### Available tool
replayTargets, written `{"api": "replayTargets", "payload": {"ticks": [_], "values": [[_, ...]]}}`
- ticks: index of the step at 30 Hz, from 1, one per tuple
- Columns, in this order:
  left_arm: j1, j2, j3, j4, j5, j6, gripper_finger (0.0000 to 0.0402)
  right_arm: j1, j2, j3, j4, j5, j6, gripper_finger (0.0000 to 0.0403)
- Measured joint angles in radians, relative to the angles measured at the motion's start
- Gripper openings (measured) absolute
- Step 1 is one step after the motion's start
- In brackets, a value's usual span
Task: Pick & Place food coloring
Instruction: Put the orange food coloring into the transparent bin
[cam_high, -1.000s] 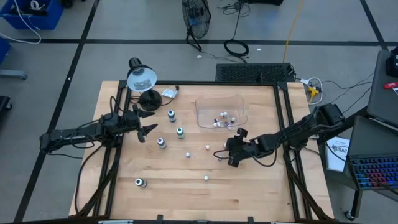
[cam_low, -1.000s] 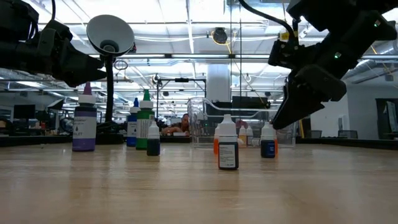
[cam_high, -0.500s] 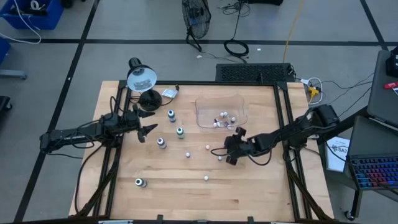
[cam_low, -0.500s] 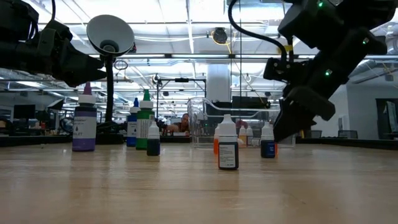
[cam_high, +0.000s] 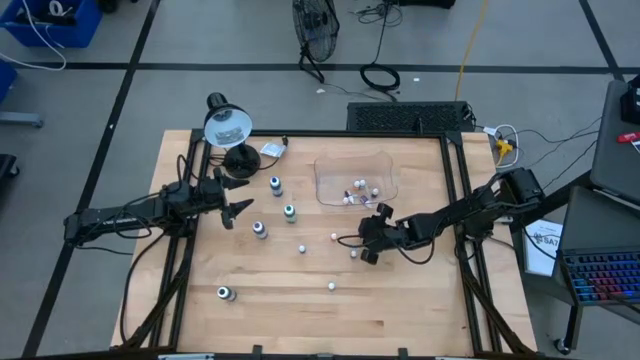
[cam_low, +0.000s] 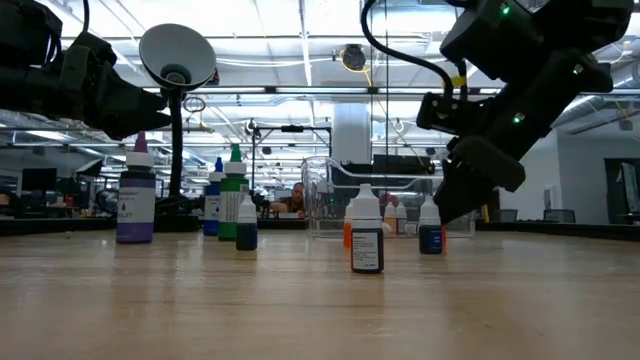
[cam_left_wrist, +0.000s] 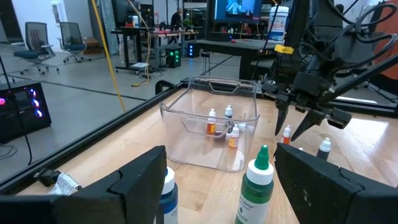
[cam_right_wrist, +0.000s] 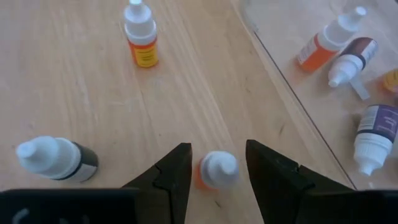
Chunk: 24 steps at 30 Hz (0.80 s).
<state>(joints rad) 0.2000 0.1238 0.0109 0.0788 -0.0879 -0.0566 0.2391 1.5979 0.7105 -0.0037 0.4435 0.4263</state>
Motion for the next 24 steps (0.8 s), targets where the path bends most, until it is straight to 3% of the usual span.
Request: {"api": "replayTargets", "payload": {"ticks": [5, 12, 17, 24], "values": [[0.000, 0.000, 0.000, 0.000, 0.000, 0.000, 0.0296, -0.005, 0.000, 0.000, 0.000, -0.003, 0.003, 0.0126], [0.000, 0.000, 0.000, 0.000, 0.000, 0.000, 0.0296, -0.016, -0.001, 0.001, 0.004, -0.073, 0.006, 0.0055], [0.000, 0.000, 0.000, 0.000, 0.000, 0.000, 0.0296, -0.023, -0.038, 0.014, 0.030, -0.079, -0.069, 0.0055], [0.000, 0.000, 0.000, 0.002, 0.000, 0.000, 0.0296, -0.102, -0.144, 0.196, -0.111, -0.078, -0.213, 0.0055]]}}
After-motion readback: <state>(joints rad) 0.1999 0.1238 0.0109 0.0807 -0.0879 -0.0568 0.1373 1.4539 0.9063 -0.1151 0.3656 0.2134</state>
